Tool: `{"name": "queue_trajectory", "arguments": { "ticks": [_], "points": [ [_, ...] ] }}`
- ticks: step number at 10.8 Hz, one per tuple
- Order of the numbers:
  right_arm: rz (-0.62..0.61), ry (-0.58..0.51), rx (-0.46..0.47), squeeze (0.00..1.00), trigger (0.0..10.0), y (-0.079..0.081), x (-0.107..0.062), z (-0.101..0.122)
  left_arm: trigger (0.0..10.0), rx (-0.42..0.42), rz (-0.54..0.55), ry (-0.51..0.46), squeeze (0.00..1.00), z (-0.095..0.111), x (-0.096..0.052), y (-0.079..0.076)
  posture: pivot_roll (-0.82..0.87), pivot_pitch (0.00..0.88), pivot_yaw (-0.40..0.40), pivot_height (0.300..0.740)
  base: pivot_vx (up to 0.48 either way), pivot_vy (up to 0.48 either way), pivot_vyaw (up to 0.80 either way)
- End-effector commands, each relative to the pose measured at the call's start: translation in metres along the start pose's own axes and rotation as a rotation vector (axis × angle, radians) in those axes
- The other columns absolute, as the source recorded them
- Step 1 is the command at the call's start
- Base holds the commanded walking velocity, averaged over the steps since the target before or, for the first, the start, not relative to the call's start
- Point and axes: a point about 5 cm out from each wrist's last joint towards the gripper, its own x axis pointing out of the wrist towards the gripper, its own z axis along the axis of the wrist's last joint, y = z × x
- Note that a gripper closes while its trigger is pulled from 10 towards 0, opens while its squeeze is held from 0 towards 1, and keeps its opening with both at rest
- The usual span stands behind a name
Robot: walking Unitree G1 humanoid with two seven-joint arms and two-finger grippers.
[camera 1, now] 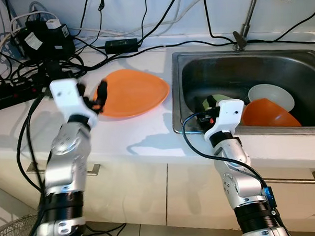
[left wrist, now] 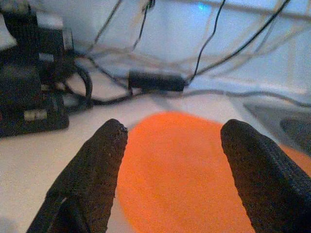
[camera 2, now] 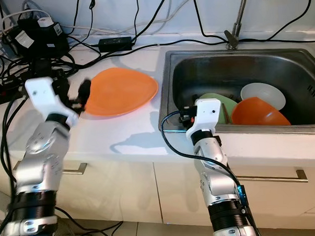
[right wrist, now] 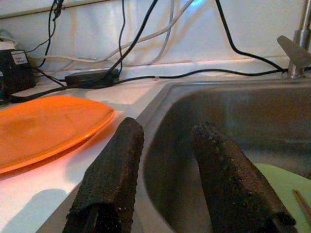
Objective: Kitchen organization
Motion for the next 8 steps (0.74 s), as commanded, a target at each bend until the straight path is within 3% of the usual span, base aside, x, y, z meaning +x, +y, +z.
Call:
{"name": "queue_trajectory", "arguments": {
  "ticks": [1,2,3,4,5,6,8],
  "points": [
    [0.009,-0.006,-0.004,0.00,10.0,0.003,0.002,0.004,10.0,-0.007,-0.009,0.021,0.82,0.001,-0.002,0.003,0.09,0.000,0.048,0.740,0.000,0.000,0.00],
    [0.013,-0.003,-0.004,0.00,10.0,0.005,0.003,0.004,10.0,-0.007,-0.008,0.062,0.00,-0.004,-0.005,0.005,0.09,0.000,0.051,0.740,0.000,0.000,0.00],
    [0.016,-0.001,-0.001,0.00,10.0,0.006,0.004,0.004,10.0,-0.045,0.008,0.118,1.00,-0.012,-0.008,0.008,0.09,0.000,0.054,0.740,0.000,0.000,0.00],
    [0.017,-0.001,0.000,0.00,10.0,0.007,0.004,0.004,10.0,-0.074,0.015,0.145,1.00,-0.014,-0.010,0.010,0.09,0.000,0.056,0.740,0.000,0.000,0.00],
    [0.019,0.003,0.002,0.00,10.0,0.008,0.003,0.003,10.0,-0.135,0.040,0.205,0.00,-0.018,-0.013,0.014,0.09,0.000,0.059,0.740,0.000,0.000,0.00],
    [0.021,0.005,0.004,0.00,10.0,0.009,0.003,0.002,10.0,-0.201,0.126,0.266,0.00,-0.022,-0.019,0.026,0.09,0.000,0.062,0.740,0.000,0.000,0.00],
    [0.023,0.003,0.008,0.00,10.0,0.010,0.003,0.002,10.0,-0.240,0.132,0.274,0.00,-0.021,-0.023,0.027,0.09,0.000,0.062,0.740,0.000,0.000,0.00]
  ]
}}
